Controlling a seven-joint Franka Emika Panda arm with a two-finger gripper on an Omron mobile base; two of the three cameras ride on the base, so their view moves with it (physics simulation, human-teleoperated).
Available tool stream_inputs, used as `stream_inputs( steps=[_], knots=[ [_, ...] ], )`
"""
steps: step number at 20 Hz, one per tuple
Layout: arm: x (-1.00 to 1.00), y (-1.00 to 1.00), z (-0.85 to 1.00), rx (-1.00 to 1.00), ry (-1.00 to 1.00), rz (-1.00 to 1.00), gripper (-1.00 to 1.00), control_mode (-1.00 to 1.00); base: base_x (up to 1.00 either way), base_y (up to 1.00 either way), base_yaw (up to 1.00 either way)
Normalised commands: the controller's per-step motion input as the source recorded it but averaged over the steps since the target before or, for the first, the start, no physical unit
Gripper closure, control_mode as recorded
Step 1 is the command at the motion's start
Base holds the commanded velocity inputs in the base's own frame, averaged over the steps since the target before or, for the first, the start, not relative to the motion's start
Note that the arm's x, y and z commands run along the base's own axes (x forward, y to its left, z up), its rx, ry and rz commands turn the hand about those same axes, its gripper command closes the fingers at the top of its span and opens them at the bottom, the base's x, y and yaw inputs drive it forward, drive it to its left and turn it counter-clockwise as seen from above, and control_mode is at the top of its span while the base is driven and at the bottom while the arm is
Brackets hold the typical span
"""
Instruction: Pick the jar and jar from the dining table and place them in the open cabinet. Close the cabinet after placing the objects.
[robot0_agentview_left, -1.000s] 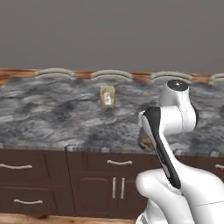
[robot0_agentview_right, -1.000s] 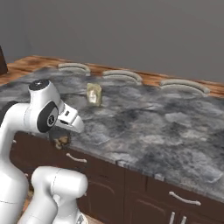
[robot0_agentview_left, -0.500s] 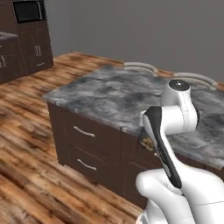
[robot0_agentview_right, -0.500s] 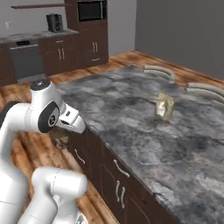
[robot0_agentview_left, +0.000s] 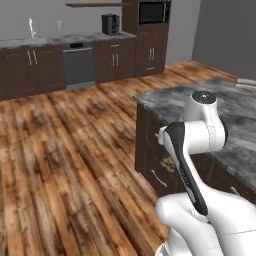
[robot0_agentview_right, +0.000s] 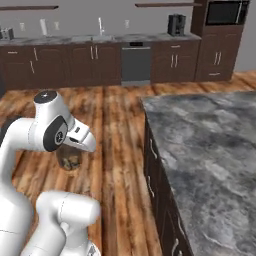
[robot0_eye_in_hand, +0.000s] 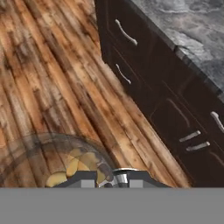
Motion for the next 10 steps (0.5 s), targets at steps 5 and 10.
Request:
stream_inputs(
  steps=[5,10],
  knots=[
    [0.0,0.0,0.0,0.0,0.0,0.0,1.0,1.0,0.05,0.0,0.66],
    [0.0,0.0,0.0,0.0,0.0,0.0,1.0,1.0,0.31,0.02,0.45]
  ],
)
